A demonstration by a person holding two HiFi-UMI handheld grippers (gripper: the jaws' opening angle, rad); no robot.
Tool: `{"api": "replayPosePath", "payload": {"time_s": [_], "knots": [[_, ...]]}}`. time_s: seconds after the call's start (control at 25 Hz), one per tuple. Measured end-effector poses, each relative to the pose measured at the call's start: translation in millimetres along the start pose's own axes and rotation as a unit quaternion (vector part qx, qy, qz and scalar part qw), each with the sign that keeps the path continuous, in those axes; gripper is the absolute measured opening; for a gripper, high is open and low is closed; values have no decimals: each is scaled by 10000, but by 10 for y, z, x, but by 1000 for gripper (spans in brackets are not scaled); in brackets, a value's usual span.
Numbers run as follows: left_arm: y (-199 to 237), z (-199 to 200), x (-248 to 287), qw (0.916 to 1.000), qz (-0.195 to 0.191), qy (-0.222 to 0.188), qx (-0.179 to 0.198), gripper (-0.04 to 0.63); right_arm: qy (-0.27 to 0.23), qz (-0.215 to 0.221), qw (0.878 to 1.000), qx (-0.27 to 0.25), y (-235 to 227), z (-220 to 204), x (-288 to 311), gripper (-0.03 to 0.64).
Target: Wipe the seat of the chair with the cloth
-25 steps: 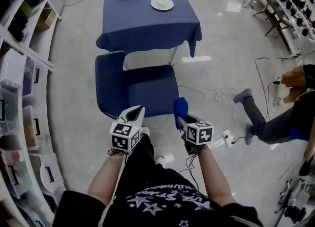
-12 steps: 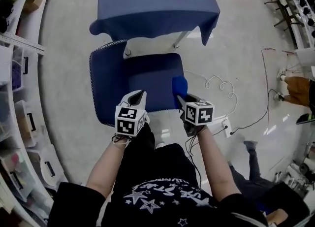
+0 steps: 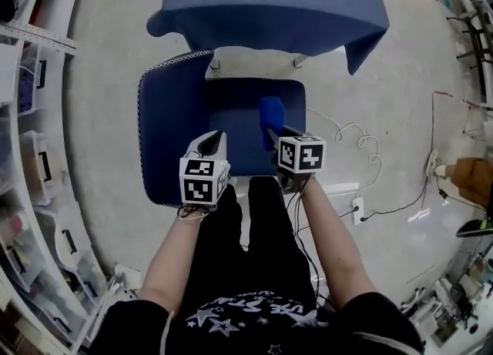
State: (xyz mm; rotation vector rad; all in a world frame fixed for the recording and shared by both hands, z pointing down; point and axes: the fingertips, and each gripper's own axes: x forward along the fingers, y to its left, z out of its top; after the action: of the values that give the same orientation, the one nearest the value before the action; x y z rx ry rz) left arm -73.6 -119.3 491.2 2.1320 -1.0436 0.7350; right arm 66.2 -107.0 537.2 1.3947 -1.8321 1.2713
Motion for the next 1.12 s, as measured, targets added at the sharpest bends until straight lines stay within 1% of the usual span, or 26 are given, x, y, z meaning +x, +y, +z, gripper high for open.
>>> {"api": "replayPosePath", "payload": {"time_s": [0.12,0.24,0.36,0.52,0.64,0.84,0.96,1.12], "knots": [[184,-42,140,9991,345,1,-241,20,148,218,9996,52,2,82,408,107],[306,-126,316,9970,615,43,-464,20,400,387,9984,-57,1,114,824,107],[380,-190,507,9951,840,68,-512,20,617,574,9964,-132,-6,142,1216,107],[566,-287,628,9922,1056,90,-655,20,807,833,9932,48,102,163,1718,107],[655,-380,669,9897,1170,109,-815,20,920,955,9912,-22,208,160,2034,107],[739,-521,730,9879,1259,136,-893,20,964,1122,9886,-268,446,153,2459,107],[765,-597,754,9876,1286,153,-888,20,1027,1151,9874,-361,534,73,2627,107],[774,-636,848,9879,1287,199,-847,20,1079,1089,9873,-405,490,46,2742,107]]}}
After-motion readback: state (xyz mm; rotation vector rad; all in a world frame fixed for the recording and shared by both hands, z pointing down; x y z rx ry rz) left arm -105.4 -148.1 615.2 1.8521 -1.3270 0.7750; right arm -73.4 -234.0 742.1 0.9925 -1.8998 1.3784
